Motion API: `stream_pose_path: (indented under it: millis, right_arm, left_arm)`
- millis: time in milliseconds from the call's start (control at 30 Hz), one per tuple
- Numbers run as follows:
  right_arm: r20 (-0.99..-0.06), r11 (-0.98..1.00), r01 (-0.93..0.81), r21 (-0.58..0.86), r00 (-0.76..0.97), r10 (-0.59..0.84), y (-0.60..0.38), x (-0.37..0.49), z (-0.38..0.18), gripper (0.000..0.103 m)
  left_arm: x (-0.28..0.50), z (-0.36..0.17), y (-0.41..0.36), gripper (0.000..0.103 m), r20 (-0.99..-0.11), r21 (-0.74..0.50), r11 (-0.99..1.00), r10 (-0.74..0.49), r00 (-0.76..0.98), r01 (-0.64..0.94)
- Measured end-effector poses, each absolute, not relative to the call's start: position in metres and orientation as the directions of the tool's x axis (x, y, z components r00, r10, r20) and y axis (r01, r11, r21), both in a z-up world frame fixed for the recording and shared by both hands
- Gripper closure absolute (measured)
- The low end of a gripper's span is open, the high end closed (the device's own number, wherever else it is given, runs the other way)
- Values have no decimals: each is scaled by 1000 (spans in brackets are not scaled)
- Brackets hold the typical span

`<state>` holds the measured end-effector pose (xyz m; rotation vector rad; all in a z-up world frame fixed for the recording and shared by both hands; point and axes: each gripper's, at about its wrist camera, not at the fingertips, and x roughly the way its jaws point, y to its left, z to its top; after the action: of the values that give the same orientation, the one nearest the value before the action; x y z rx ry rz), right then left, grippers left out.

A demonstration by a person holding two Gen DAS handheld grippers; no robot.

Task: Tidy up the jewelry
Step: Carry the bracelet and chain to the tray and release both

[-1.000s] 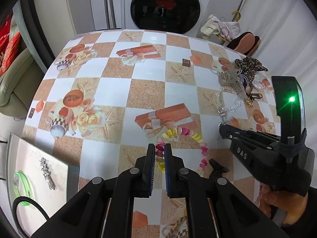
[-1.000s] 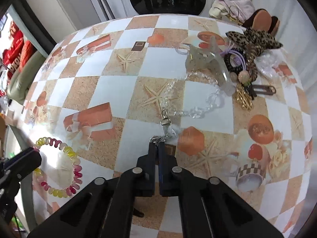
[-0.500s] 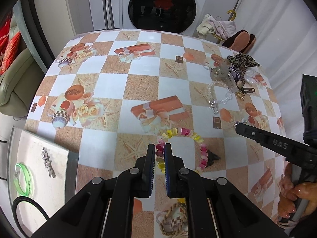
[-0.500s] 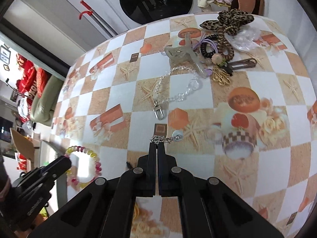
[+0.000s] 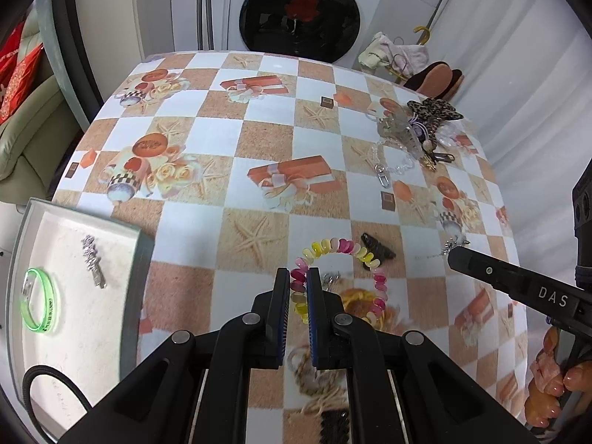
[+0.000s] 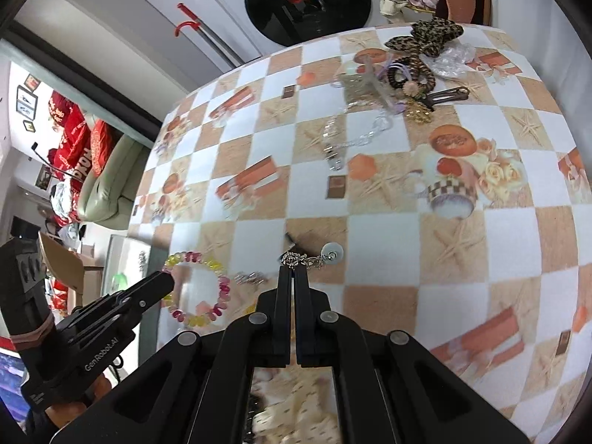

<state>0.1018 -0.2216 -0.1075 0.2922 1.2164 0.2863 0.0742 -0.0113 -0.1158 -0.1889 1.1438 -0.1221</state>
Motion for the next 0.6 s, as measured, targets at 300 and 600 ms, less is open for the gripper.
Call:
stream_pose_path:
  millis: [300,600]
  right_arm:
    - [-864,917,-128,377,309,398,-149,66,-89,102]
    - [-868,882,-273,384,219,446,-40,44,-92,102]
  left_arm:
    - [30,-98,49,89,-879,-225,974,-188,438,-34]
    - [-24,-105,139,89,-896,-189,968,-102,432,-164]
